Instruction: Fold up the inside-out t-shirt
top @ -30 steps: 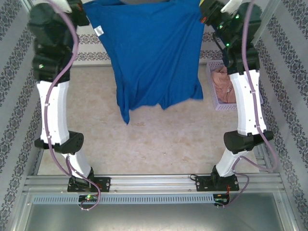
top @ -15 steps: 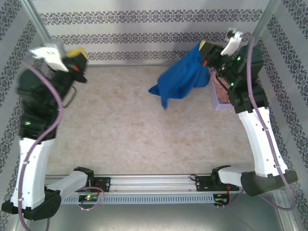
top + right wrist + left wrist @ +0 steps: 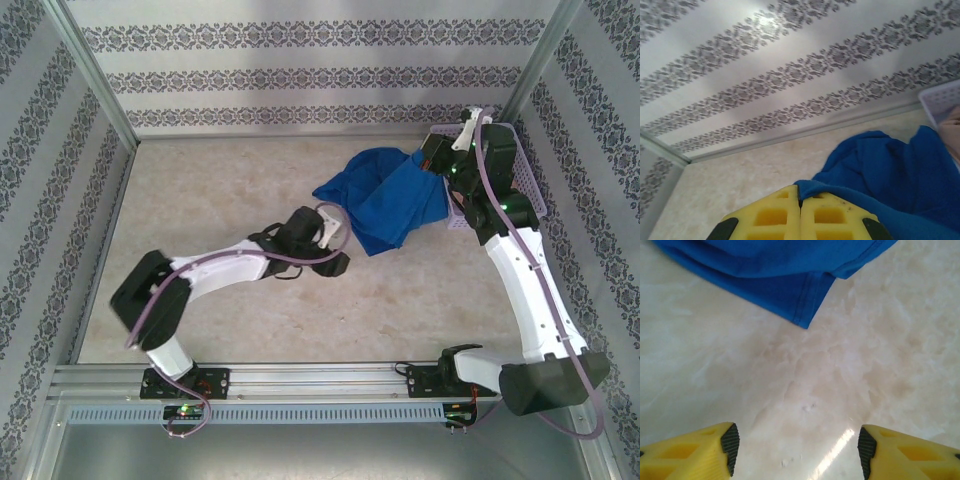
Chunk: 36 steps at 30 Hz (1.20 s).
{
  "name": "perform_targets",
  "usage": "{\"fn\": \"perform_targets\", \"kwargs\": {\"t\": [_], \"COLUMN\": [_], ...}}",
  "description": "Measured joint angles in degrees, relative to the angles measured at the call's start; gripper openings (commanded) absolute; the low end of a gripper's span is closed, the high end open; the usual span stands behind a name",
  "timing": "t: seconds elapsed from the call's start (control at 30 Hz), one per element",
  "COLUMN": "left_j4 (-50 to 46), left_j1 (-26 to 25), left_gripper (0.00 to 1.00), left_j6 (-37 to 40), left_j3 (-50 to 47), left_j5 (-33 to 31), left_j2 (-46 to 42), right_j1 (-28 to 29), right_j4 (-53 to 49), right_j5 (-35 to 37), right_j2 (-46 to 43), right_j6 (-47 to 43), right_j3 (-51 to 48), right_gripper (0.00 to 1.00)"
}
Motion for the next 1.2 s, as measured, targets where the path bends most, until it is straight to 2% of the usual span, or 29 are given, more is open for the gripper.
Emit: {"fn": "perform_targets", "kwargs": {"t": [0.33, 0.83, 0.97, 1.2], "left_j4": [-0.66, -7.45, -9.33, -9.66], "left_j1": [-2.67, -3.45, -3.72, -3.78], "left_gripper": [0.71, 0.68, 0.60, 0.28], "left_j6": [7.96, 13.68, 14.53, 14.82], "left_j3": [22.69, 34.82, 38.29, 39.67], "left_j5": [-2.45, -3.67, -4.63, -4.92], "left_j2": [21.55, 33.14, 35.15, 36.20], "right_j1": [-3.52, -6.10, -6.21, -6.97], "right_j4": [0.11, 1.86, 2.69, 2.75], "right_j5": [-0.26, -3.04, -3.54, -4.17], "right_j2": [3.45, 3.96, 4.35, 4.35], "right_j6": [-0.20, 0.09, 0.46, 0.48], "right_j3": [-1.68, -2.25, -3.02, -3.32], "right_gripper": [0.00, 0.00, 0.00, 0.00]}}
